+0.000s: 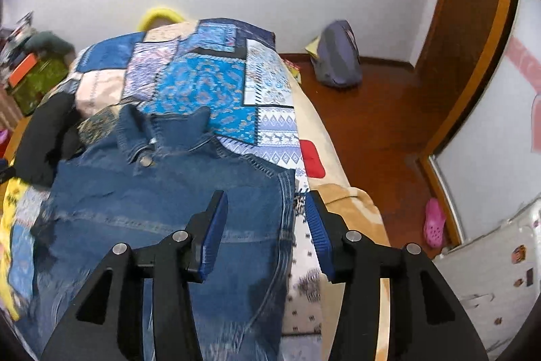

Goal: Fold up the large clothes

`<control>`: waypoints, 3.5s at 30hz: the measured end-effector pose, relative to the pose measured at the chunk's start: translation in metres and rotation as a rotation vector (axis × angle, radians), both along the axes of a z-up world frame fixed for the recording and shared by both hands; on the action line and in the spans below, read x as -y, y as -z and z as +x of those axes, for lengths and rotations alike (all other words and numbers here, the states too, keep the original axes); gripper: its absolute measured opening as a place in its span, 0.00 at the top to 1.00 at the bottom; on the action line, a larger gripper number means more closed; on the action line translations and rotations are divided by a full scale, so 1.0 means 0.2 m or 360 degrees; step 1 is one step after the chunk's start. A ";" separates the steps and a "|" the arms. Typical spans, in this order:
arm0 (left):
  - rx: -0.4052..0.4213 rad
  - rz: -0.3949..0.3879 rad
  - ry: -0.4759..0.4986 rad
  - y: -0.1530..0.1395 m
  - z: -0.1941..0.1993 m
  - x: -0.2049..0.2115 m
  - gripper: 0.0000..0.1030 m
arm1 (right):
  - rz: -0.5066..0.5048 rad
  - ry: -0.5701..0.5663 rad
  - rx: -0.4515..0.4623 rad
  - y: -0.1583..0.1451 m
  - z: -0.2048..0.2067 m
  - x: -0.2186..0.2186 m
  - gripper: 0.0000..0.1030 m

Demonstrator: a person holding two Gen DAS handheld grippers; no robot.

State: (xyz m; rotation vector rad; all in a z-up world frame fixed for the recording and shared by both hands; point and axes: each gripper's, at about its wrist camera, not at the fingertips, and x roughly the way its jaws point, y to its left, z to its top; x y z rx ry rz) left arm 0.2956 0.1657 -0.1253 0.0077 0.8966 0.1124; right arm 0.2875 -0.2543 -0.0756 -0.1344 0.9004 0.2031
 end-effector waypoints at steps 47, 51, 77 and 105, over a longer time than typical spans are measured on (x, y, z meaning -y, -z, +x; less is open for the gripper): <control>-0.0492 -0.1018 0.0007 0.56 -0.60 -0.05 0.86 | 0.0292 -0.0067 -0.0355 0.48 -0.52 0.12 0.90; -0.0299 -0.0977 0.0023 0.35 -0.52 -0.07 0.86 | 0.0355 -0.0107 -0.0243 0.32 -0.43 0.10 0.91; -0.0319 -0.0443 -0.0166 0.47 0.01 -0.19 0.63 | 0.0324 0.0109 -0.0467 0.48 0.13 0.14 0.82; -0.0339 -0.0672 -0.0113 0.51 -0.30 0.01 0.42 | 0.0477 0.0044 -0.0426 0.63 -0.21 0.14 0.55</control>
